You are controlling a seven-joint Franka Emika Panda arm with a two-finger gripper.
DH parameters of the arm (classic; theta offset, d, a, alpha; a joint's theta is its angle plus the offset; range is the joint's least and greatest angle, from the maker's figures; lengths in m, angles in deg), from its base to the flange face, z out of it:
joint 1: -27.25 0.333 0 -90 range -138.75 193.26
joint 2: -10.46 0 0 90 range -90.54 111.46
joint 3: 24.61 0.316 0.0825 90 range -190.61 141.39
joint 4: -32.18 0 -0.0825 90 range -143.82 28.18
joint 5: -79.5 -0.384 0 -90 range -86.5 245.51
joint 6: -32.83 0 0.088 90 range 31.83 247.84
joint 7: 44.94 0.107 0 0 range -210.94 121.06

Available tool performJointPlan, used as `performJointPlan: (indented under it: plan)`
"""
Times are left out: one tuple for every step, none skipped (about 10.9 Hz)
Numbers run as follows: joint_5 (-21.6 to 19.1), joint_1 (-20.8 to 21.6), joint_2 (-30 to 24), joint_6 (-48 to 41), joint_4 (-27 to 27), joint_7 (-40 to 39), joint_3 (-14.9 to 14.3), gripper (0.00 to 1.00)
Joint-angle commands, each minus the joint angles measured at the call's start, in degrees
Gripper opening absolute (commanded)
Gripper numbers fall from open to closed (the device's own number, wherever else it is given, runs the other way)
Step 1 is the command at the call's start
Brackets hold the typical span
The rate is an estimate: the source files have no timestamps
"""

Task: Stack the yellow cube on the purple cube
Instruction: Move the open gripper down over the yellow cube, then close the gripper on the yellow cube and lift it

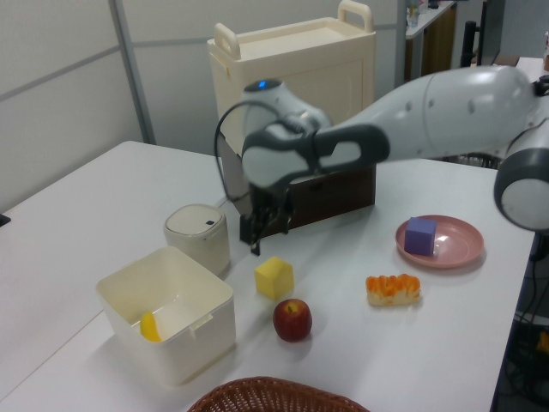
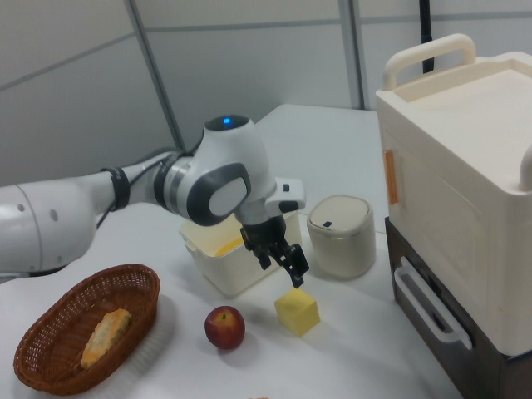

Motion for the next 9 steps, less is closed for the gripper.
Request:
performJointPlan:
  plan:
    - [-0.86,0.32,3.29,5.09,-1.00,0.86,-0.29,1.00]
    - [-0.69,0.15,4.18,5.53,-1.00,0.69,-0.29,1.00]
    - [-0.16,0.14,4.88,5.71,-1.00,0.68,-0.29,1.00]
    - [0.28,0.06,5.85,5.80,-1.00,0.51,-0.29,1.00]
    - [1.24,0.06,6.20,5.80,-1.00,0.51,-0.29,1.00]
    - [2.29,0.23,6.82,5.80,-1.09,0.51,-0.29,0.94]
    - [3.00,0.32,7.00,5.80,-1.53,0.51,-0.29,0.71]
    - [3.01,0.23,6.74,5.71,-1.53,0.42,-0.29,0.36]
    - [3.01,0.14,6.12,5.19,-1.27,0.51,-0.37,0.14]
